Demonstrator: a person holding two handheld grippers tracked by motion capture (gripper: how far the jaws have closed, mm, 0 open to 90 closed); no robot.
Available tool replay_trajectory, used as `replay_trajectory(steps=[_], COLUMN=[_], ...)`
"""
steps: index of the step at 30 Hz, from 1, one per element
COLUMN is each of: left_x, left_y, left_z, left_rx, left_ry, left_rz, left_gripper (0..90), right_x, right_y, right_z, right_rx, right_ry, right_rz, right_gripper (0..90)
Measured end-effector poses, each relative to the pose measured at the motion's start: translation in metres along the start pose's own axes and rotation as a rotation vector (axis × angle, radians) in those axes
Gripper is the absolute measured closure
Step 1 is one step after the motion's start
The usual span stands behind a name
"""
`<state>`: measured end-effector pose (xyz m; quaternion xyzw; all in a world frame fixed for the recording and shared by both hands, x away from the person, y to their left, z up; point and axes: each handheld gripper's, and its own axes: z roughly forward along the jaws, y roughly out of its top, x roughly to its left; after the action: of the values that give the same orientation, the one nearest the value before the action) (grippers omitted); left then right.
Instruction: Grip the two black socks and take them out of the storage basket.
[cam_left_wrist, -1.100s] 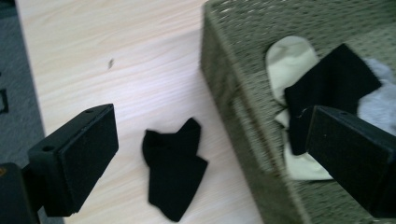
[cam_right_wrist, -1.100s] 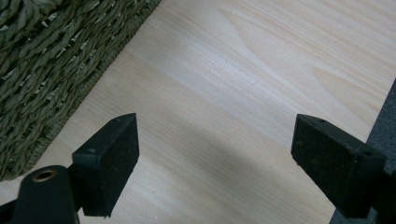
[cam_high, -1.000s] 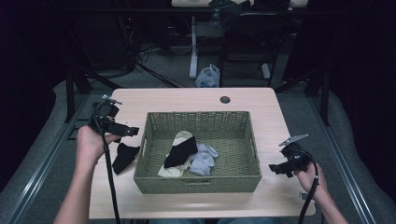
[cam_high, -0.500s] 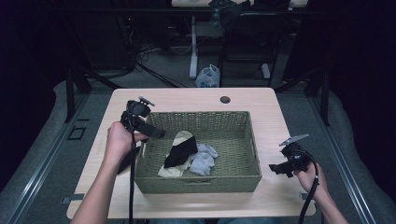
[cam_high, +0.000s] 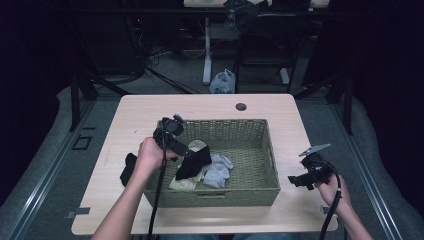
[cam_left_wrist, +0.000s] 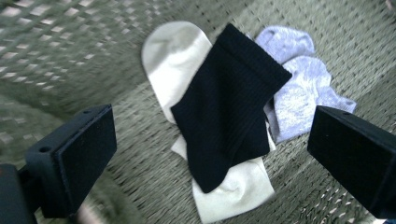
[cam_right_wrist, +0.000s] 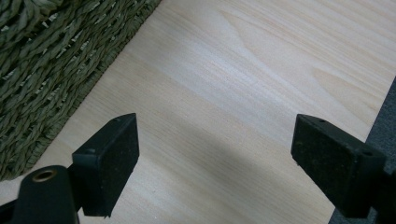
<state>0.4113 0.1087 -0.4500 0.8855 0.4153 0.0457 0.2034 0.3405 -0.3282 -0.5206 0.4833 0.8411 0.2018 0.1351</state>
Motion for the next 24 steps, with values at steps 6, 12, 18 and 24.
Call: replay_trajectory(steps=[6, 12, 18, 24], left_x=[-0.007, -0.012, -0.014, -0.016], left_y=[0.000, 0.000, 0.000, 0.002], left_z=[0.019, 0.043, 0.059, 0.065], left_rx=[0.032, 0.090, 0.145, 0.203], left_ry=[-0.019, -0.037, -0.064, -0.040], left_rz=[0.003, 0.025, 0.043, 0.075], left_gripper=[3.9, 12.0, 26.2, 49.9], right_x=[0.000, 0.000, -0.001, 0.001], right_y=[0.000, 0.001, 0.001, 0.001], right_z=[0.000, 0.000, 0.001, 0.000], right_rx=[0.000, 0.001, -0.001, -0.005], right_ry=[0.006, 0.009, 0.010, 0.010], right_rz=[0.000, -0.002, 0.006, 0.011], right_gripper=[14.9, 14.8, 14.8, 14.9])
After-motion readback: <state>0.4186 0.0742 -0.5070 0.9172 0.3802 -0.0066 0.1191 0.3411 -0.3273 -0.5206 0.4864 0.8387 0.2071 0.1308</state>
